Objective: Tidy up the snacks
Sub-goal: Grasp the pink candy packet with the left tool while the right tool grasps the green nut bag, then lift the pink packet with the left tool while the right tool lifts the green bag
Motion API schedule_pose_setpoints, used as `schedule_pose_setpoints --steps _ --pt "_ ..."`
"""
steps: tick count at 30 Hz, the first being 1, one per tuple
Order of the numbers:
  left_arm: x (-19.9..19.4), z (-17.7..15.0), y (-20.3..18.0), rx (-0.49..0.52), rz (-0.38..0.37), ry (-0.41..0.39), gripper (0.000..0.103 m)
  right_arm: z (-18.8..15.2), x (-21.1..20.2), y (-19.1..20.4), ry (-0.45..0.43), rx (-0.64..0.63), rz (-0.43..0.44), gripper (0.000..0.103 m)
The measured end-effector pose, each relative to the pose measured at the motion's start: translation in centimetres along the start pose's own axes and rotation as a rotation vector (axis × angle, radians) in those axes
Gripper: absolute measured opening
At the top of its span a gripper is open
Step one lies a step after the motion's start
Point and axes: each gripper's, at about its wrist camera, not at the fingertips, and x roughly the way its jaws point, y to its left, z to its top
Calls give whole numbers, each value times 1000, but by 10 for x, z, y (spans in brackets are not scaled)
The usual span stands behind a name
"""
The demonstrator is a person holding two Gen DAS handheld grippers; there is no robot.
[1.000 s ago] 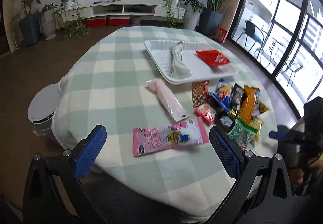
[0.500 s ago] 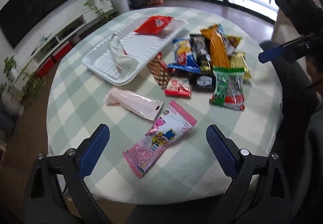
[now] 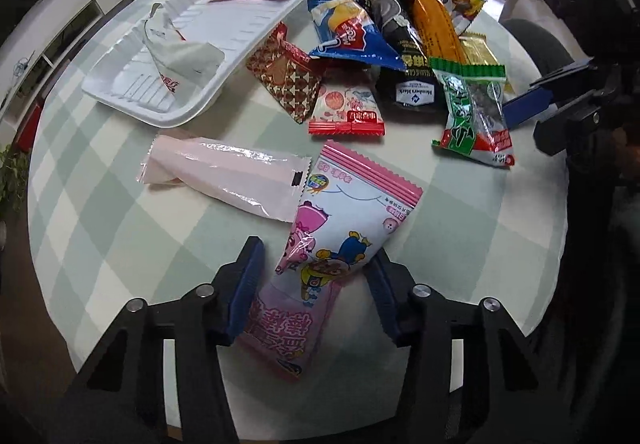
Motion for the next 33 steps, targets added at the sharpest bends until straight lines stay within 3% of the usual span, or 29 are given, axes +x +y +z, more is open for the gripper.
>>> schedule_pose_setpoints --steps 9,13,16,18,29,31,33 --pt "-2 -2 -13 -33 20 14 41 9 12 7 -19 -2 9 73" --pt "-5 -3 -18 -59 51 7 25 9 12 6 -24 -7 -2 67" --pt "-7 -6 -24 -85 73 4 21 9 14 8 -22 -20 -8 63" --pt "-8 -8 -24 -120 66 3 20 9 19 10 -6 -24 -2 56" --pt "-21 -22 -32 -256 -17 -53 19 17 29 0 -17 89 79 54" --pt "-24 -23 -33 -277 -28 -69 19 18 32 -3 -15 94 79 42" --pt "-26 -25 -36 -289 -42 -81 19 16 36 -11 6 123 94 20"
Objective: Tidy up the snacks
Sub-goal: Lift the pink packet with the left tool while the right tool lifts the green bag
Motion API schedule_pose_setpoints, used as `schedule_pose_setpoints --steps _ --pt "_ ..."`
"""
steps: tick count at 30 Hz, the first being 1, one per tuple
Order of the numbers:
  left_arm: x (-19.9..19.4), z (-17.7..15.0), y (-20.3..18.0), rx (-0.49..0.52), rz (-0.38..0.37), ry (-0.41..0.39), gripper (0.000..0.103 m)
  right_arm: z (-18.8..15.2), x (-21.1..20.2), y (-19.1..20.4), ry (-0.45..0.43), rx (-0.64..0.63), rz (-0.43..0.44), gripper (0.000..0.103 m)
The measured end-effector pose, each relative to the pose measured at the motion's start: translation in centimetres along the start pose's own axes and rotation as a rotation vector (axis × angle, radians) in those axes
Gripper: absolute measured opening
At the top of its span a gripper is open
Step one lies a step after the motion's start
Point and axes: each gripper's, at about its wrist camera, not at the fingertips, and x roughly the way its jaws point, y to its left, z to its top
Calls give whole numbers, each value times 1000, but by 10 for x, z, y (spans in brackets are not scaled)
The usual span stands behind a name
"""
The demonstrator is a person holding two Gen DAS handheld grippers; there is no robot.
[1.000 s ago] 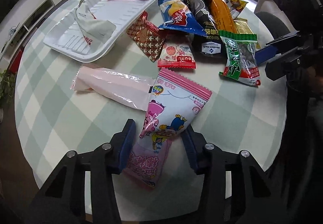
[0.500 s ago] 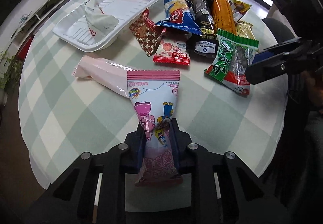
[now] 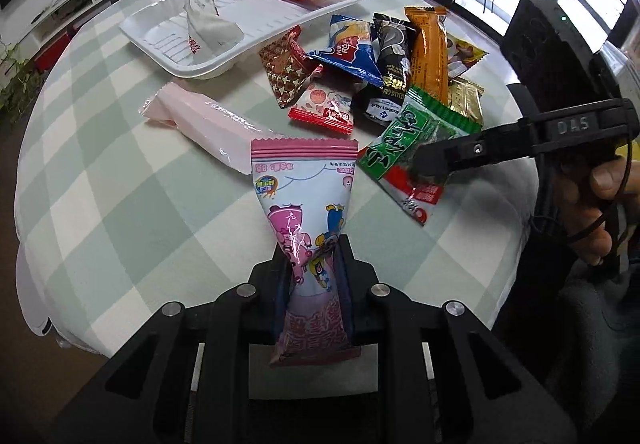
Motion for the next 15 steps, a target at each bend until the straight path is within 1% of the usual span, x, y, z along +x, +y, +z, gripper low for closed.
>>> schedule_pose_setpoints --steps 1,3,6,9,12,15 --pt "-1 -1 -1 -7 -6 -5 19 -1 0 -4 1 15 14 17" --pt "0 -4 -3 -21 -21 -7 19 -2 -1 -8 1 32 34 15" --pt "0 -9 -3 -48 -50 -18 19 -5 -2 -9 7 42 67 13" --pt "-3 -12 0 -94 -102 -44 18 -7 -6 -8 11 58 141 13" --pt "-9 -13 2 -130 -140 -69 18 -10 -9 -4 9 60 167 13" --pt "-13 -16 2 -158 -162 -88 18 -8 -15 -5 2 74 186 13"
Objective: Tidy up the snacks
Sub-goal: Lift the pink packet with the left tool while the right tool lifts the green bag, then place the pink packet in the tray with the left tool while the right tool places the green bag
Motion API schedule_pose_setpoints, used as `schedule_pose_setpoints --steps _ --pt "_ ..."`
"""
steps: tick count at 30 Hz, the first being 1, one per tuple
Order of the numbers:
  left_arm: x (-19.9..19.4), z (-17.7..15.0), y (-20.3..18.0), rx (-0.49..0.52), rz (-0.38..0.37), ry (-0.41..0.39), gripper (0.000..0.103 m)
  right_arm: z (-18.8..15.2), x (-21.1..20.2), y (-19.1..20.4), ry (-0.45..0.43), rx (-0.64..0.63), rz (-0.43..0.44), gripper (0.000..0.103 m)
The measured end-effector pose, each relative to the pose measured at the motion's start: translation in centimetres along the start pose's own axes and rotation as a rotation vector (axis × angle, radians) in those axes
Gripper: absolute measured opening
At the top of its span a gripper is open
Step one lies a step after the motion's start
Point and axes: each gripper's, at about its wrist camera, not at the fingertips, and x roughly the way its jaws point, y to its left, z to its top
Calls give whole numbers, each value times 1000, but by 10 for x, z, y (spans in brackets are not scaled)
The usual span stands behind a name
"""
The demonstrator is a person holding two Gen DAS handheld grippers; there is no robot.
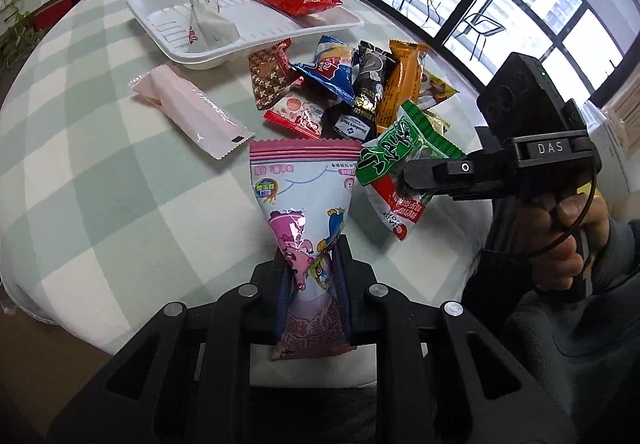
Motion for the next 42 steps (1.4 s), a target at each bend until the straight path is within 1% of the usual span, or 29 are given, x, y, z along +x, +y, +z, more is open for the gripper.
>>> schedule_pose_setpoints --steps 5,8,11,13,18,23,28,34,37,40,41,42 --pt "-4 -3 -2 -35 -12 -34 15 7 -11 3 -37 -4 9 13" --pt "-8 -4 -3 -53 -19 -69 14 10 -14 1 -47 5 9 13" --pt "-11 -4 -5 -65 -35 -86 14 8 -17 2 -56 3 16 13" --pt "-13 -2 -6 -81 -55 -100 14 9 -20 4 -64 -1 26 13" --pt "-22 7 -2 -150 -132 -161 14 16 -33 6 -81 -3 53 13" --pt "-30 27 3 -209 -205 -230 14 34 -56 8 -124 16 85 13" --pt "-36 61 16 -249 -234 -292 14 66 -90 22 -207 -36 71 13" --pt "-62 123 44 -269 -184 -375 14 127 -125 56 -276 -155 5 13" --pt "-72 156 58 -270 -145 -397 14 159 -128 73 -277 -203 -29 13" --pt "-72 184 72 -275 -112 -395 14 190 -115 90 -243 -239 -50 13" --pt "-68 194 78 -280 -99 -381 14 198 -108 96 -228 -255 -66 13" --pt "-65 201 84 -288 -87 -369 14 206 -97 102 -193 -273 -76 13"
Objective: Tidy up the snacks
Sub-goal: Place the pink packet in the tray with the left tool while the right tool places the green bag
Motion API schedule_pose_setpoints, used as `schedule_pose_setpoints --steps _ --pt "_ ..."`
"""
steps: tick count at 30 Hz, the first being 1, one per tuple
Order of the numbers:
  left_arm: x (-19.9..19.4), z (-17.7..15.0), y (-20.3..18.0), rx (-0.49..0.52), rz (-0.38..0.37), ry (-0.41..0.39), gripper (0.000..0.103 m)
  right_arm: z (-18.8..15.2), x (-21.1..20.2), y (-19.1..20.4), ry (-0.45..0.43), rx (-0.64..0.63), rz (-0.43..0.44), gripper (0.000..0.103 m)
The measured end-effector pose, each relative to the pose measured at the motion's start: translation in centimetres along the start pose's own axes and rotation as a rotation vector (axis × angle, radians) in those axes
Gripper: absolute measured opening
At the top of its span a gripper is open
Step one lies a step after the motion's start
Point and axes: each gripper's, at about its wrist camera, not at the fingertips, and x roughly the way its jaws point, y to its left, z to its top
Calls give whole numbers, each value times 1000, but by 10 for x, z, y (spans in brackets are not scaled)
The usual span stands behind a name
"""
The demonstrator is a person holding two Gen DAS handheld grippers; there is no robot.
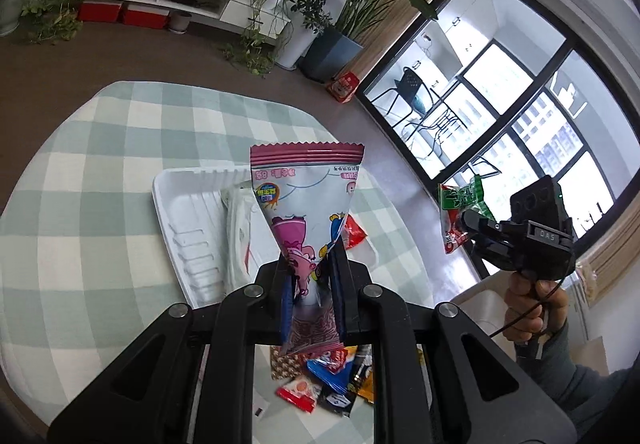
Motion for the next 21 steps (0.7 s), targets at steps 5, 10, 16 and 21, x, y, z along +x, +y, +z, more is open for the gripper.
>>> schedule_pose_setpoints --steps 5,10,16,21 --pt "39 20 27 -31 85 77 14 13 54 6 125 -57 -91 13" --pt "79 21 44 -31 155 158 14 16 111 -24 227 -26 -191 13" --pt "106 20 51 -8 248 205 14 18 145 -56 274 46 -225 13" --pt "126 18 62 -13 282 240 15 15 164 -69 325 63 -257 13"
